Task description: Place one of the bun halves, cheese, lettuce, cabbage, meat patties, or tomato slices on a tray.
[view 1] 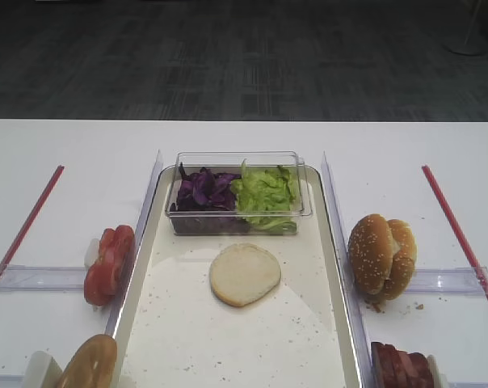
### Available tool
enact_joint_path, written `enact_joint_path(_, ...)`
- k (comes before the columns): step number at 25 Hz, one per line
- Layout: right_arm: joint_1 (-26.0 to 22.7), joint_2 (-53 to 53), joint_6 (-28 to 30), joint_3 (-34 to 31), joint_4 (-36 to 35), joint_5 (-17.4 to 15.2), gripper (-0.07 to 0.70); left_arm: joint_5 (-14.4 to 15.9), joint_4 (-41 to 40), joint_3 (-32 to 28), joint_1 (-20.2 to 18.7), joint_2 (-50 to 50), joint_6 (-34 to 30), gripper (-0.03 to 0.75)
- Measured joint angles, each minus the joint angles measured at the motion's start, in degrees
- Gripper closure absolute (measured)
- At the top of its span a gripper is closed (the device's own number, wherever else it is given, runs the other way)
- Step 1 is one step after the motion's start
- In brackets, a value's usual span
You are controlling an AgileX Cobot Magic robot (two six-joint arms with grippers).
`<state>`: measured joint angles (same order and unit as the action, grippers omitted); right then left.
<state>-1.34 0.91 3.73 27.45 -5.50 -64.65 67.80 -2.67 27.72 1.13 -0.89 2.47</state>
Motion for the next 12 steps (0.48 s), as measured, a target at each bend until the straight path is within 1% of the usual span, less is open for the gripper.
enact_joint_path(12,0.00,0.00,0.00,0.00,0.00,0.00,0.078,0.00,-0.12,0.00,0.00,0.00,0.00,0.170)
